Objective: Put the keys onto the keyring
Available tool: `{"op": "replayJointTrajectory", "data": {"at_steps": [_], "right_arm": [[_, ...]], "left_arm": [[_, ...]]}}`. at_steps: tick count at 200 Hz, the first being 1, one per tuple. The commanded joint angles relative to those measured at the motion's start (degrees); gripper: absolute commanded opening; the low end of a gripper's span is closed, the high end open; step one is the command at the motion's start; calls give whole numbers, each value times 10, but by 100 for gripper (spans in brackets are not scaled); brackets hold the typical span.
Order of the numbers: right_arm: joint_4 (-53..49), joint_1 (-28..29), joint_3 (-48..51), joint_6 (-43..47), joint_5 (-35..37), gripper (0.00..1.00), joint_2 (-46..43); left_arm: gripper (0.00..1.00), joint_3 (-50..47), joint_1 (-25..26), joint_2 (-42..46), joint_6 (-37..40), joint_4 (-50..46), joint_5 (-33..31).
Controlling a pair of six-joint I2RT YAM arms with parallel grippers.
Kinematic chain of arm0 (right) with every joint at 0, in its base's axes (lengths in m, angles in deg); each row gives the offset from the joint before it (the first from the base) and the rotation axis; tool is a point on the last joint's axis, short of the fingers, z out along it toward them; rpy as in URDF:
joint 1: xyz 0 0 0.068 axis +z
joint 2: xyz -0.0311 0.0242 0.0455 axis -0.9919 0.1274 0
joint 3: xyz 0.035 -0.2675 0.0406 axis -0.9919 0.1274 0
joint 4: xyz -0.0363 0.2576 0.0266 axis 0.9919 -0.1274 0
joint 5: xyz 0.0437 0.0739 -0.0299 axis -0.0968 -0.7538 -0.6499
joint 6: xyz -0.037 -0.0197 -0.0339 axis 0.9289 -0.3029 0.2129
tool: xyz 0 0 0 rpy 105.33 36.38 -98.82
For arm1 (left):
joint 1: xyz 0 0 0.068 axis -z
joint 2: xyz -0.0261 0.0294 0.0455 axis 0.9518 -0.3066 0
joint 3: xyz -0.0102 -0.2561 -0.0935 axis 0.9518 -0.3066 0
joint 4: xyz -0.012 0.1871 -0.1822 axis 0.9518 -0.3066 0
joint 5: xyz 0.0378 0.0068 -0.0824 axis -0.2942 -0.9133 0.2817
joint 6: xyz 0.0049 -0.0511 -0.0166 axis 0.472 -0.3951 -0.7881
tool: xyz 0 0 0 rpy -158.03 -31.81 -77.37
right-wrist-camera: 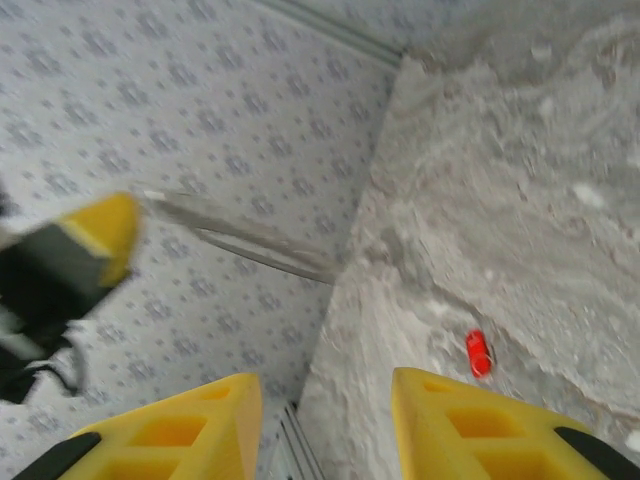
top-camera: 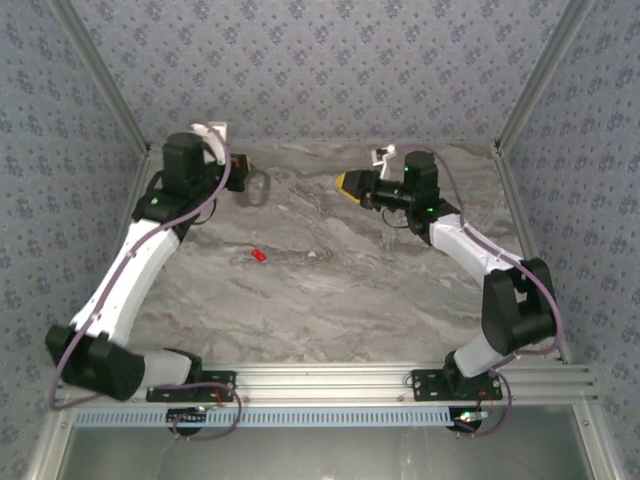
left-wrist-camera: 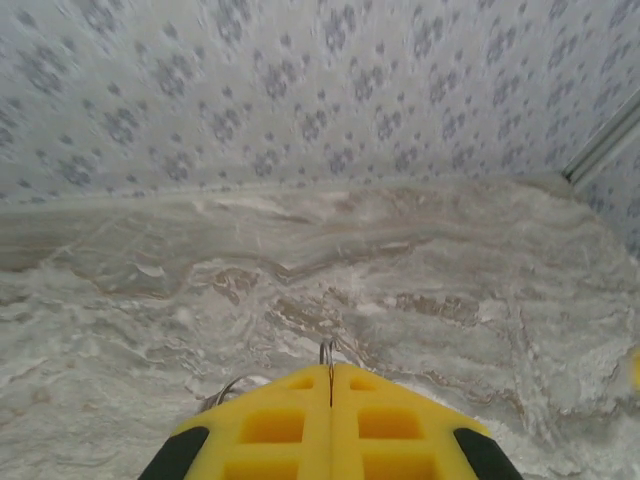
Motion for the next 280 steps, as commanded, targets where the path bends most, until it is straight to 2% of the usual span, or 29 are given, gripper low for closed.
{"op": "replayJointTrajectory", "data": {"at_steps": [1,42,55,98,162,193,280], "right_arm": [[-45,33,-5,55,-2,40,40],[-129,102,-61,98,33,37,129],[-174,125,-110,123,51,37,157],[-382,196,-248,207,163,37,244],[-553,248,-396,256,309,37,361],[-588,265,-444,261,338,37,399],[-644,297,-581,257,350,38,484]], "left_arm": [[0,-31,-21,78,-10,38,-8],[0,-79,-85,153,-4,-9,14],[0,-82,-101,166,0,-22,25],[0,-96,-143,199,-8,-47,45],[0,-126,-190,244,-15,-67,54],[0,-136,-202,263,-14,-72,56],[0,-151,-226,288,-12,-88,56]]}}
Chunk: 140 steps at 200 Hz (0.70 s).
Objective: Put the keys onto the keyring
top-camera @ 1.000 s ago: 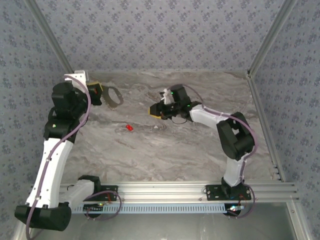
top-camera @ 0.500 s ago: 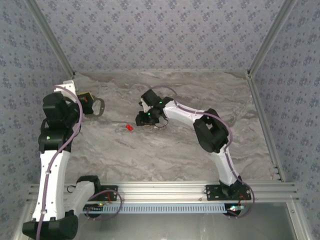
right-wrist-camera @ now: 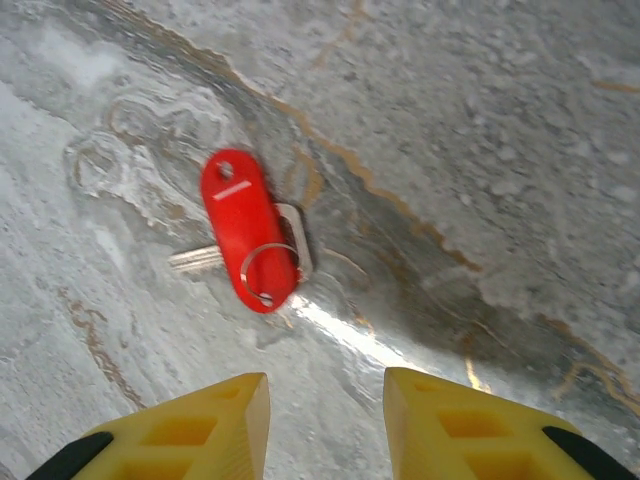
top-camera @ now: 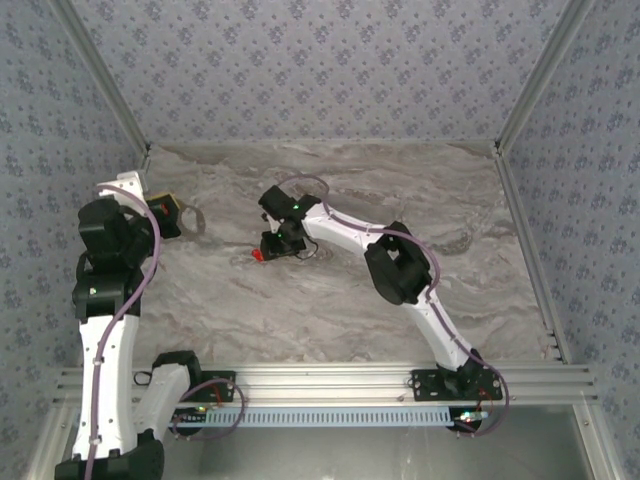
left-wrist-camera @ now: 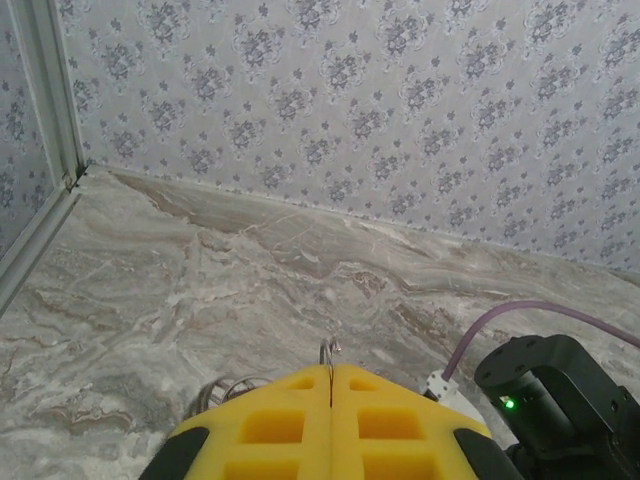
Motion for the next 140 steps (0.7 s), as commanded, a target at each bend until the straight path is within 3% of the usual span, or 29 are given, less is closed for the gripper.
{"op": "replayJointTrajectory", "data": {"at_steps": [1,140], "right_arm": [[-44,9,-42,6,19,38,30],[-65,18,-152,2,36,38,103]], "left_arm": [[0,-2,-7,14,-2,0,12],[0,-2,-24,17,0,-12,23]]}}
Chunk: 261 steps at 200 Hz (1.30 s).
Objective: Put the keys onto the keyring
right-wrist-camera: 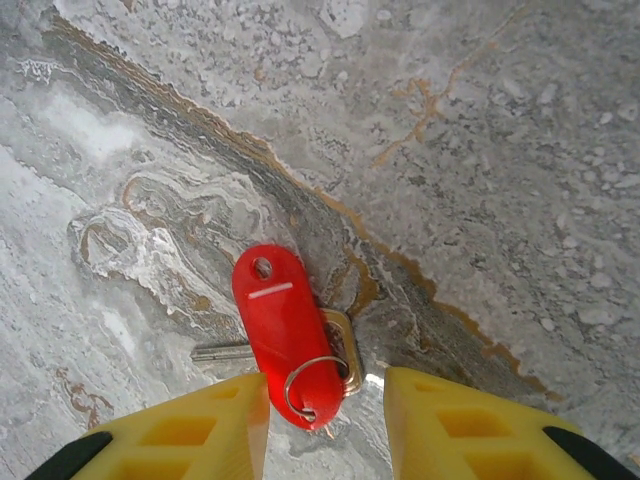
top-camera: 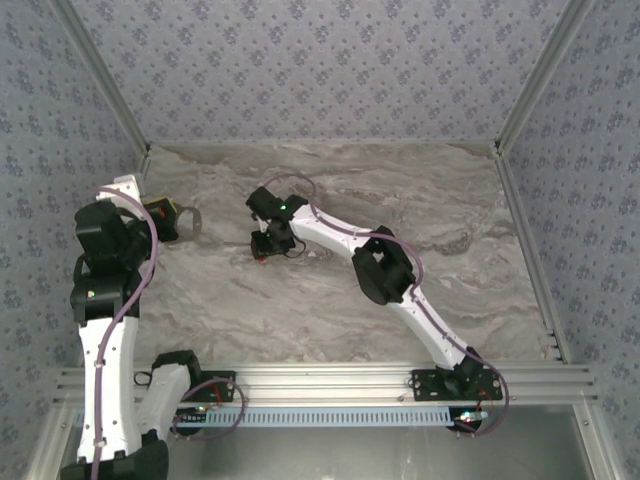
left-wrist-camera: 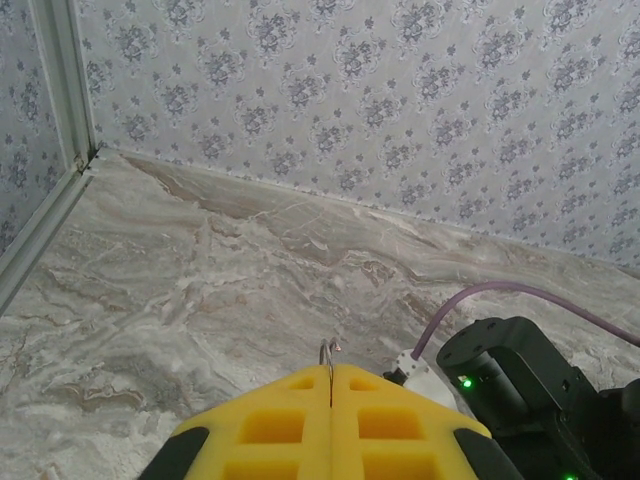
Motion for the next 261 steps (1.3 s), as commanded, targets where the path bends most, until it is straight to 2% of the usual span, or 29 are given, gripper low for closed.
{"op": "replayJointTrajectory", "data": {"at_steps": [1,147,175,220,261], "right_arm": [[-25,5,-25,2,10,38,17],[-52,21,-35,31,49,31,39],[-57,23,-38,35,55,24,39],[-63,19,-37,44,55,0,26],[-45,-4,10,42,48,0,-24]], "left_arm": [[0,-2,-5,10,-1,8,9],[0,-9,-6,24,-13,13,5],[0,-10,-5,27,-14,12,5],[0,-9,-5,29,-16,12,7],[0,-7,-5,29,-16,13,10]]}}
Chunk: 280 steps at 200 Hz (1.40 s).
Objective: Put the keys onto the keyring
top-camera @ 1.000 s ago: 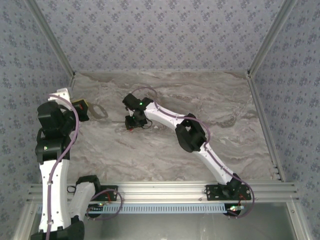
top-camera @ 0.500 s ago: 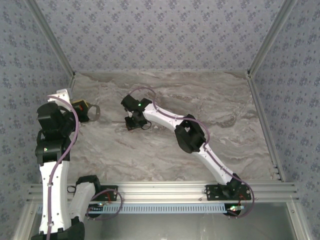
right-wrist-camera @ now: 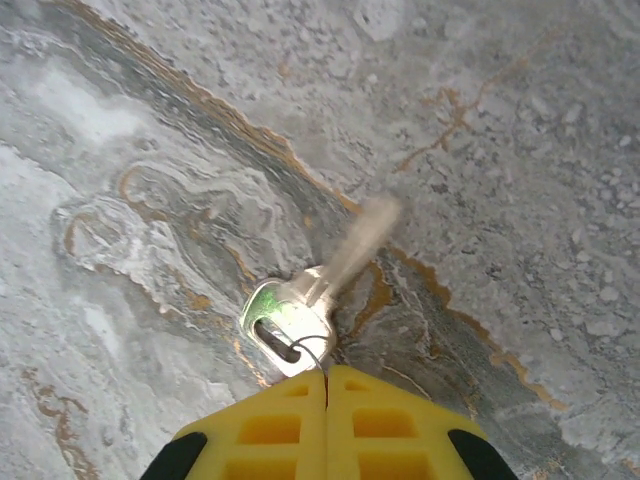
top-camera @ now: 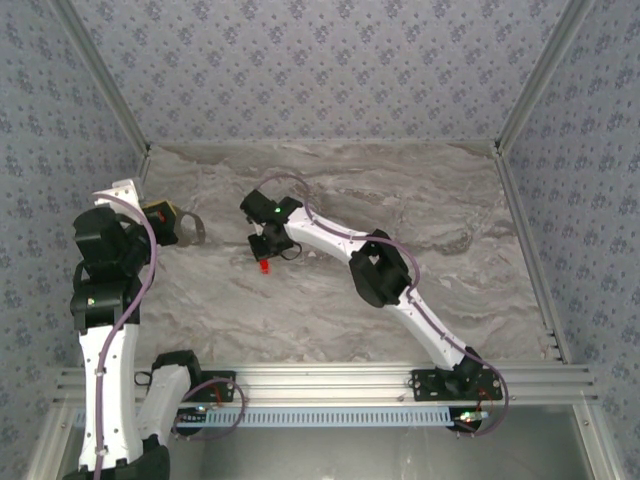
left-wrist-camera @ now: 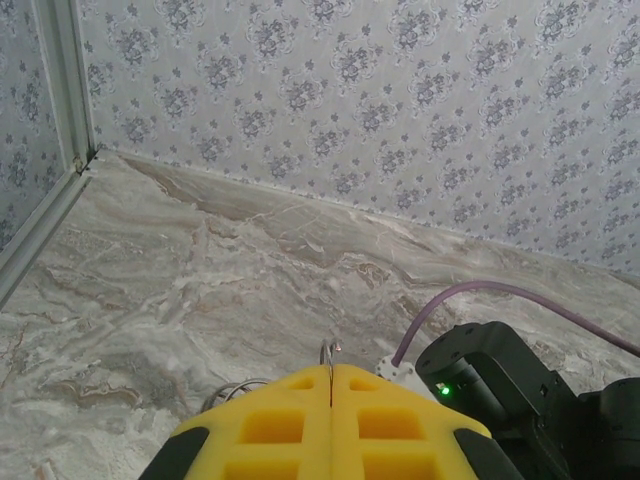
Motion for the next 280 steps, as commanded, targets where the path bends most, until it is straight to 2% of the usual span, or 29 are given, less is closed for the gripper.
{"op": "replayJointTrajectory", "data": {"at_steps": [1,95,165,218,280], "right_arm": [[-19,-17,34,2,3,0,-37],[76,-114,249,-21,-46,0,-213],[121,-195,316,-31,-92,0,-343],[142,-257,337,-40,-136,0,-441],[229,-325,363,-59,-213,0,-530]], "left_arm": [[0,3,-5,7,-7,14,10],[0,12,-6,-20,-23,36,59],[0,24,5,-74,-73,127,139],[0,89,102,-148,-50,151,122],[0,177,236,-249,-7,190,90]]}}
